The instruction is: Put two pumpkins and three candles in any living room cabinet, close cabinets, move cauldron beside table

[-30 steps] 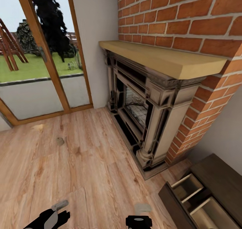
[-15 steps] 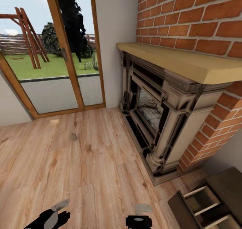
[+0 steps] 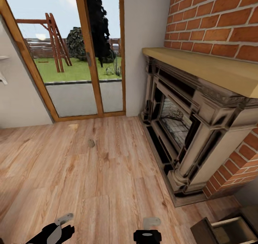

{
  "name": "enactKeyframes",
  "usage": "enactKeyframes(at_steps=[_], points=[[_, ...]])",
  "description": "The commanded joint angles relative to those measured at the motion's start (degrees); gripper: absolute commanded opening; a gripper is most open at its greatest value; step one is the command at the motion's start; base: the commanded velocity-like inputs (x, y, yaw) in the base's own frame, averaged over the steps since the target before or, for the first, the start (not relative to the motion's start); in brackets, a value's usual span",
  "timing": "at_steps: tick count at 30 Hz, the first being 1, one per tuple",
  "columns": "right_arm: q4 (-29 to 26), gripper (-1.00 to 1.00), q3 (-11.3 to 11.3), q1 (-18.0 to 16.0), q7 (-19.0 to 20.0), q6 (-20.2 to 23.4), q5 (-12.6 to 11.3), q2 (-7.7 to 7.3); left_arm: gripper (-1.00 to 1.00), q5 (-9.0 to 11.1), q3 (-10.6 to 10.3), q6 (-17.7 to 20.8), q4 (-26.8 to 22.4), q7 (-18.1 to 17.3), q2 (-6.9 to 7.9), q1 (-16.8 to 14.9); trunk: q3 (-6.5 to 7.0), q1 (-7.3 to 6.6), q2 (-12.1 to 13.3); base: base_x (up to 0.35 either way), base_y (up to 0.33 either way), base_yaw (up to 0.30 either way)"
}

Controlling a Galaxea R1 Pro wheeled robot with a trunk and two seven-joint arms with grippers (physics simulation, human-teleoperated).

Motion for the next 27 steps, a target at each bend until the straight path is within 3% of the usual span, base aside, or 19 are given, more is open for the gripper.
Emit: enactKeyframes(at_steps=[1,15,20,27], points=[[0.0,1.00,0.0,0.0,0.0,0.0,0.0,0.00,1.00,0.0,0.0,0.0,0.0,0.0,0.00,0.0,0.05,0.00,0.0,0.183,0.073,0.270],[0.0,1.00,0.1,0.0,0.0,0.0,0.0,0.00,1.00,-0.2,0.0,-0.1,0.0,0.0,0.00,0.0,0.71,0.00,0.0,0.268,0.116,0.270],[0.0,1.00,2.0,0.0,0.0,-0.1,0.0,0.00,1.00,-0.2,0.0,0.0,0.0,0.0,0.01,0.1,0.94,0.00,0.0,0.306,0.071,0.269],[0.0,1.00,2.4,0.0,0.0,-0.1,0.1,0.00,1.00,-0.3,-0.1,-0.1,0.0,0.0,0.00,0.1,1.27,0.00,0.0,0.323,0.008,0.269]])
